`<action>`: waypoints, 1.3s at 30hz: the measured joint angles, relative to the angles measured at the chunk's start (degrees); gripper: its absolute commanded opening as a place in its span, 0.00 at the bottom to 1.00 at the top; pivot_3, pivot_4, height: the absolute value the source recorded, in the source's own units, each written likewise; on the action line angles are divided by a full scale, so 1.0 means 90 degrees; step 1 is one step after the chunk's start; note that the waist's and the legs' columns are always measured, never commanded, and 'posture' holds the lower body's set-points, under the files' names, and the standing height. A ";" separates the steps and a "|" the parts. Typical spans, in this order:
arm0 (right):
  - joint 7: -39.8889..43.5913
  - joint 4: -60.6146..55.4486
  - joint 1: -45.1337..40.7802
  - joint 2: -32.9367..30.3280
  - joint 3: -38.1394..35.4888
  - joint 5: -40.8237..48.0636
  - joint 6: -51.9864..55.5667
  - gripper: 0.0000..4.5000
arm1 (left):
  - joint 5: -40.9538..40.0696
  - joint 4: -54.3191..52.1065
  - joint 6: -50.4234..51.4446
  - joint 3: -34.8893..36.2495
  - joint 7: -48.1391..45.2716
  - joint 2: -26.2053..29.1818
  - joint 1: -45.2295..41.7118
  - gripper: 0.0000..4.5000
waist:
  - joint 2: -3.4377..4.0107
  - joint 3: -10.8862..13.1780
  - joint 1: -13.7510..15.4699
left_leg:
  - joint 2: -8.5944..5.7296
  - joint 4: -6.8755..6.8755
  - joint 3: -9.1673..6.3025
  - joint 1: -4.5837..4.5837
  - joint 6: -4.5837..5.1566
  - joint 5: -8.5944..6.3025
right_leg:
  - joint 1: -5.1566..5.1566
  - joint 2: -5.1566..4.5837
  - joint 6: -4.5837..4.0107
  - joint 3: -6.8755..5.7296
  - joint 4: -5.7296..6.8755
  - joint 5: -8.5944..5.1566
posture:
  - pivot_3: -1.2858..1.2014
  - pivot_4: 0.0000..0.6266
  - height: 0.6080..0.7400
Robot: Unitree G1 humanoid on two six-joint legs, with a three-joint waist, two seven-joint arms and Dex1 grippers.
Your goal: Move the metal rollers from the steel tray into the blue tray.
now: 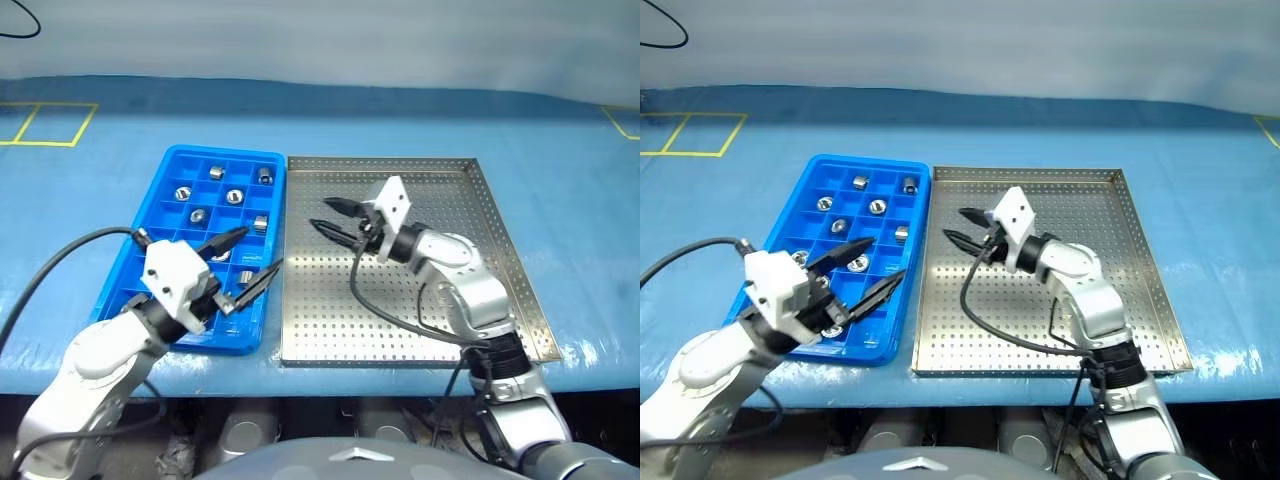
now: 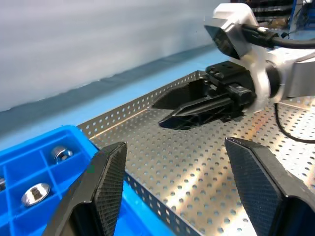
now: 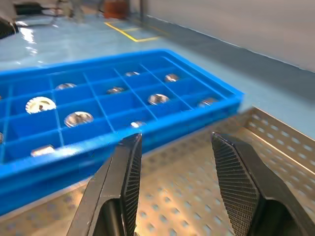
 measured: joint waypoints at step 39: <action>-0.0001 -0.0727 0.0996 -0.0889 -0.0602 0.0416 0.0098 0.93 | 0.1277 0.2614 -0.0337 -0.1000 -0.0815 -0.0920 -0.1926 0.77 | 0.0005 -0.0004 -0.0634 | 0.0004 0.0025 0.0030 -0.0001 0.0035 -0.0018 | -0.0003 -0.0022 0.0058 0.0036 0.0000 0.0034 | 0.43 0.24 1.00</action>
